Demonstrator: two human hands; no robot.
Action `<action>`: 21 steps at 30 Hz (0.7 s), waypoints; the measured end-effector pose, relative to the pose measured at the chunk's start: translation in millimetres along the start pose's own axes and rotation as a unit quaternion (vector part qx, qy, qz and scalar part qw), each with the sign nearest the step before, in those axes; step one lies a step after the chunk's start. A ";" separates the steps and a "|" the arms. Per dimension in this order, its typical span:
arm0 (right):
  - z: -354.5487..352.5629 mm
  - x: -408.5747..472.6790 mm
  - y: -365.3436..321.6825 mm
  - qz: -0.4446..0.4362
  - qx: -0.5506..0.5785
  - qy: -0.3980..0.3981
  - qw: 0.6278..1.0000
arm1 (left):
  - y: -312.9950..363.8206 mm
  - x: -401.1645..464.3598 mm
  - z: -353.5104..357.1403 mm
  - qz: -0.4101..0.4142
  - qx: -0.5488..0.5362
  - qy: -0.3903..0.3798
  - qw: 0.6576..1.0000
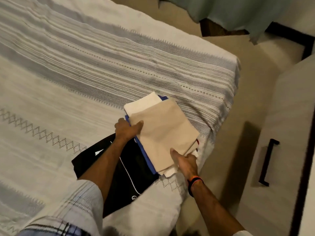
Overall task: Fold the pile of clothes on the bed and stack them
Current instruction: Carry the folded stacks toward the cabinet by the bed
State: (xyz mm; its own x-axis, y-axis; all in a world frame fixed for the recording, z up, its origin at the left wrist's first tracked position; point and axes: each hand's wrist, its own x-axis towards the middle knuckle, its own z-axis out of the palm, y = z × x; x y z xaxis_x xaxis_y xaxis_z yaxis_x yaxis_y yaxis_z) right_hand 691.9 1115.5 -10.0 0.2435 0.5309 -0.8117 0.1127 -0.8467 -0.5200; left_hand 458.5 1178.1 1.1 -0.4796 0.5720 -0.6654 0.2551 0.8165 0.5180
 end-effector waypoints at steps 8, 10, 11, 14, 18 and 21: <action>34.1 16.7 2.7 0.137 0.176 0.122 0.967 | -18.9 72.8 10.1 -0.115 -0.292 -0.110 0.943; 34.5 16.3 5.8 0.153 0.215 0.092 0.960 | -19.0 72.7 13.3 -0.121 -0.305 -0.136 0.935; 33.0 16.8 6.7 0.158 0.233 0.073 0.957 | -19.3 73.0 14.1 -0.123 -0.315 -0.159 0.927; 27.6 21.1 4.4 0.147 0.247 0.024 0.957 | -18.2 71.4 16.2 -0.117 -0.327 -0.233 0.908; 31.2 29.9 0.0 0.109 0.259 -0.030 0.959 | -14.2 72.3 17.9 -0.106 -0.334 -0.250 0.903; 39.8 31.5 -0.4 0.102 0.305 -0.056 0.945 | -16.7 79.8 21.1 -0.115 -0.334 -0.219 0.909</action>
State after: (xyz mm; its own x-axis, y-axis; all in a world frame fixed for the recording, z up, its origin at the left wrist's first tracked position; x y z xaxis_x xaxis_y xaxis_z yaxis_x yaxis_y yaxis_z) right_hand 661.1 1134.0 -45.9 0.0924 0.3884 -0.9169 -0.5096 -0.7727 -0.3786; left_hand 433.7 1211.7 -72.0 -0.0376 0.4882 -0.8719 -0.4472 0.7721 0.4516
